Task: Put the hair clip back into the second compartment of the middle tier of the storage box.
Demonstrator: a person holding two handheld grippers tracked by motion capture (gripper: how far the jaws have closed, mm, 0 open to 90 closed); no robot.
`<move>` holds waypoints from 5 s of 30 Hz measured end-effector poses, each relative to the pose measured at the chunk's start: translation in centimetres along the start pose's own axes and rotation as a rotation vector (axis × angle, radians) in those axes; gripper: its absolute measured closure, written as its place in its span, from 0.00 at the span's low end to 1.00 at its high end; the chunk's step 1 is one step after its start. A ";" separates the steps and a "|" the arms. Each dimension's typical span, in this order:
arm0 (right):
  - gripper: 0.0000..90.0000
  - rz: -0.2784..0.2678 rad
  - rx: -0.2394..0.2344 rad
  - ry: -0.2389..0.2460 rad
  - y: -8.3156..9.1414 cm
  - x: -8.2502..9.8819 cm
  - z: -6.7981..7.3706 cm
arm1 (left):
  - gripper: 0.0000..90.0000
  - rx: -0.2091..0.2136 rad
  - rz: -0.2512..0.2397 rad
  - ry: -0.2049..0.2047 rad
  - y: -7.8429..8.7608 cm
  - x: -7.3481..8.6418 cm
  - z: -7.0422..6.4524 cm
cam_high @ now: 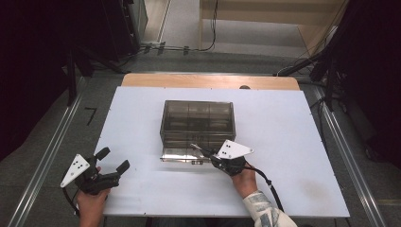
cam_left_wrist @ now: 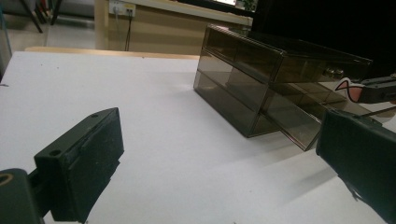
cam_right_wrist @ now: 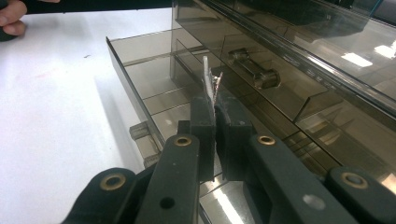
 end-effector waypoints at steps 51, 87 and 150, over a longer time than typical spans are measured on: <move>0.67 -0.074 0.069 -0.117 5.3 1.6 -4.0 | 0.02 -0.003 0.001 0.002 0.0 0.0 0.0; 0.58 -0.082 0.233 -0.187 12.1 4.7 -9.4 | 0.02 -0.003 0.001 0.002 0.0 0.0 0.0; 0.06 -0.089 0.548 -0.391 23.4 11.9 -15.8 | 0.02 -0.007 0.004 -0.001 0.0 0.0 0.0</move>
Point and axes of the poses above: each handheld gripper's, and its own axes: y roughly backward along the jaws, x roughly out of its underside, z roughly to its left, the point moved 8 cm from there along -y, roughly forward along the jaws, and after that the axes turned 9 degrees about -y, right-handed, at the moved point
